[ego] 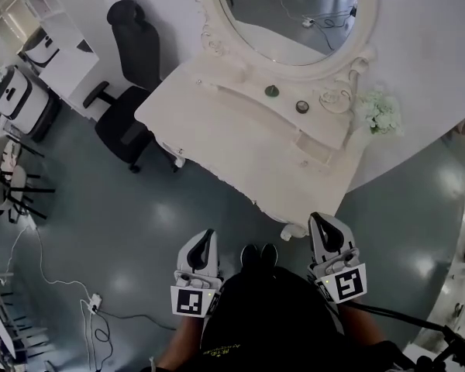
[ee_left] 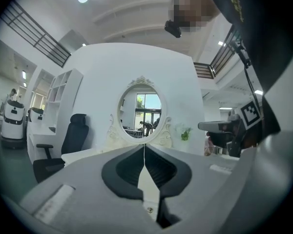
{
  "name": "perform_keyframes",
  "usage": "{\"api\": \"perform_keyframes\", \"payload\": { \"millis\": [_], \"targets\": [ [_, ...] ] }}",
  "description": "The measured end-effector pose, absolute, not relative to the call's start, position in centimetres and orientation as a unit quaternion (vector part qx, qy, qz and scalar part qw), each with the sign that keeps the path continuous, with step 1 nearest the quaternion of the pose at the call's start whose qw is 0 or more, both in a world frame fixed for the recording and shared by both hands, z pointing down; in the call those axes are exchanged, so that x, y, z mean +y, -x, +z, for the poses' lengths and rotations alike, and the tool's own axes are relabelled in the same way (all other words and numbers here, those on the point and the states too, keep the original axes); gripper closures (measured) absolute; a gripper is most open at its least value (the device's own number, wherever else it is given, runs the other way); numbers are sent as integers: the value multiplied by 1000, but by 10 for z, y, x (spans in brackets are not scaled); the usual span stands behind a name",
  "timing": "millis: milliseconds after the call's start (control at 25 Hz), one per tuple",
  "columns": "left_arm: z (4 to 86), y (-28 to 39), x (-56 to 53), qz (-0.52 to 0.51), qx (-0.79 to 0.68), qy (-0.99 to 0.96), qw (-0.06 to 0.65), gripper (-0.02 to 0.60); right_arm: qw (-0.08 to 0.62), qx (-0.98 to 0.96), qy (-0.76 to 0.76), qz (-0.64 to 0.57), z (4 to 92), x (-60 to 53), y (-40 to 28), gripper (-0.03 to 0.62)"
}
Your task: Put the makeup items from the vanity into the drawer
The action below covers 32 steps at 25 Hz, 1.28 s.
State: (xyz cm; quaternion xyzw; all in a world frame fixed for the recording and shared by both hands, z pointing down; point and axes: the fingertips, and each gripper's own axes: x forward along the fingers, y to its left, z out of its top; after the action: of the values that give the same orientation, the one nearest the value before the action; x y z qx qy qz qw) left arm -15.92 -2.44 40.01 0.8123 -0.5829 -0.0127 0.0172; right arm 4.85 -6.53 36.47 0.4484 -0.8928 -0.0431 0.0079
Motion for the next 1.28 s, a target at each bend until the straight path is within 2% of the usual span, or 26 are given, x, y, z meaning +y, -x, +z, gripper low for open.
{"api": "perform_keyframes", "payload": {
  "millis": [240, 280, 320, 360, 440, 600, 920, 1280],
  "targets": [
    [400, 168, -51, -3, -587, -809, 17, 560, -31, -887, -457, -61, 337, -127, -48, 580],
    [400, 168, -54, 0, -586, -810, 20, 560, -39, -885, -459, -60, 334, -136, -50, 537],
    [402, 167, -57, 5, -586, -810, 24, 560, -45, -884, -461, -57, 333, -144, -52, 431],
    [404, 167, -60, 7, -586, -810, 27, 560, -48, -884, -462, -55, 334, -151, -54, 364],
    [409, 168, -65, 17, -588, -808, 35, 560, -41, -884, -462, -58, 337, -165, -56, 286],
    [420, 170, -74, 33, -590, -806, 48, 560, -25, -882, -466, -65, 338, -202, -63, 258],
    [430, 172, -96, 25, -595, -801, 60, 558, 9, -880, -471, -62, 356, -272, -69, 258],
    [440, 182, -116, 34, -610, -789, 71, 560, 139, -875, -464, 19, 434, -381, -70, 258]
  ]
}}
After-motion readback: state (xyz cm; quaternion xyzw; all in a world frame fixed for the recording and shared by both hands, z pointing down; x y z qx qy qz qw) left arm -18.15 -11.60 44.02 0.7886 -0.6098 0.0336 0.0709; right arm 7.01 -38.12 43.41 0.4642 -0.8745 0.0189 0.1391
